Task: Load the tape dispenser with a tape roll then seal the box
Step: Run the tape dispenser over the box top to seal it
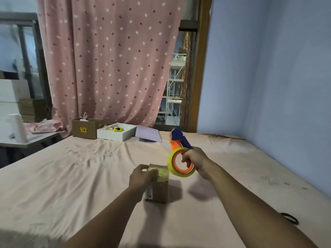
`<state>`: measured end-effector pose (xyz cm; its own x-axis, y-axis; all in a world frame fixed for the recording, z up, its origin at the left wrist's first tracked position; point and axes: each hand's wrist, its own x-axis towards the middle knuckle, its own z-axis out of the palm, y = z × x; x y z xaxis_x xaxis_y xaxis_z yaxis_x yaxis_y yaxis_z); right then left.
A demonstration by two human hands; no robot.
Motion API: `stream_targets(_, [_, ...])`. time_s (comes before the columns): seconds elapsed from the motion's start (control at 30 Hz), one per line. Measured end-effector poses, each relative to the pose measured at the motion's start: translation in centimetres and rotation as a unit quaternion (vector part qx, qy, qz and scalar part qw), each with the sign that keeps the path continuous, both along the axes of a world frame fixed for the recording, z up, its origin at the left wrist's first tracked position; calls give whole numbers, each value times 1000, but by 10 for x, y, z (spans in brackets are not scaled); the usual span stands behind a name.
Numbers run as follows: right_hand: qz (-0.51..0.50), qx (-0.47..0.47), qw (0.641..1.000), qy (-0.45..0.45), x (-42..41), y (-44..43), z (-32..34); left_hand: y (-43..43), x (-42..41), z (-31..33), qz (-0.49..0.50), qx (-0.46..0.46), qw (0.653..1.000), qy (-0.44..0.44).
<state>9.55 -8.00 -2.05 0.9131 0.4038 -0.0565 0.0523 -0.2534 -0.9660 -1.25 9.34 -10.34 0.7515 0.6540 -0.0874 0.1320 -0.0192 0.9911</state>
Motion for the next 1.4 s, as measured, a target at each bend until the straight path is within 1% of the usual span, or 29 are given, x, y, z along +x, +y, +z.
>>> stream_targets(0.1, [-7,-82,993,-81,2,-10,4,-29,9,4,-28,-6,1000,-1])
stream_targets(0.23, [-7,-182,965,-191,4,-25,9,-63,20,5,-44,11,999,13])
stream_targets(0.3, [-5,-212,952,-221,5,-33,11,-74,24,8,-50,6,999,17])
stream_targets(0.4, [7,-245,934,-260,5,-41,15,-75,29,12,-49,-41,998,17])
stream_targets(0.53, [40,-323,892,-315,9,-47,25,-55,32,21,-4,-75,997,-25])
stream_targets(0.6, [57,-358,872,-329,12,-47,29,-47,29,32,-34,-108,992,-50])
stream_targets(0.73, [71,-409,841,-347,12,-39,33,-36,21,55,-116,-149,981,-40])
stream_targets(0.87, [81,-434,815,-375,10,-32,34,-29,20,56,-127,-118,984,-48])
stream_targets(0.9, [82,-437,812,-378,10,-31,33,-29,19,55,-124,-116,984,-49])
stream_targets(1.03, [90,-450,803,-381,8,-29,31,-27,17,49,-109,-154,981,-43])
stream_targets(1.13, [91,-454,800,-382,9,-29,29,-25,14,44,-94,-180,978,-54])
stream_targets(1.27, [96,-460,794,-385,11,-29,27,-22,10,40,-90,-179,979,-39])
stream_targets(1.4, [106,-470,787,-385,11,-25,25,-20,13,35,-74,-154,985,-9])
